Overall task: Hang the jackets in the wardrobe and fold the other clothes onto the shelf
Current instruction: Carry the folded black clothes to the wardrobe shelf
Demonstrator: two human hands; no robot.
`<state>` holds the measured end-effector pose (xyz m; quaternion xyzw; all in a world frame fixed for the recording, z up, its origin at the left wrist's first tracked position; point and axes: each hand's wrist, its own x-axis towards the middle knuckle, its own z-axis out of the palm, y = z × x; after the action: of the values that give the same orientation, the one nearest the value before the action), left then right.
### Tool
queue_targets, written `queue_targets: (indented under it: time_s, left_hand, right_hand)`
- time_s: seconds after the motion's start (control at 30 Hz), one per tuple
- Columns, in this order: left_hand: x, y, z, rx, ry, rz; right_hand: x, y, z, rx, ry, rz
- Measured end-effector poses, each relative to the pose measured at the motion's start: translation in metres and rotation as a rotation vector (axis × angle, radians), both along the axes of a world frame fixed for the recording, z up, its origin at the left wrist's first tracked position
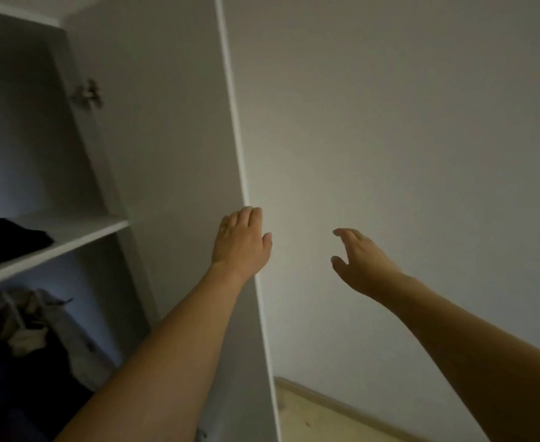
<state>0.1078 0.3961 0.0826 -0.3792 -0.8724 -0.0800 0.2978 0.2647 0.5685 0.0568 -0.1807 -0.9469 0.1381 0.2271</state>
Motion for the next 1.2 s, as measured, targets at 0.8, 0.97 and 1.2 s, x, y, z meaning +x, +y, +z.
queue_targets:
  time_s: [0.8,0.97,1.2]
  left_hand:
    - [0.554,0.402,-0.091,-0.170,-0.127,-0.562]
    - [0.650,0.446,-0.104,-0.296,-0.062,-0.600]
    - [0.773,0.530,-0.140,-0.279,-0.256,-0.580]
  right_hand:
    - [0.596,0.312,-0.090,-0.186,-0.082,-0.523]
    - [0.690,0.353,-0.102,-0.282,-0.142,-0.537]
    - [0.834,0.420,-0.131,-0.324,-0.113,-0.655]
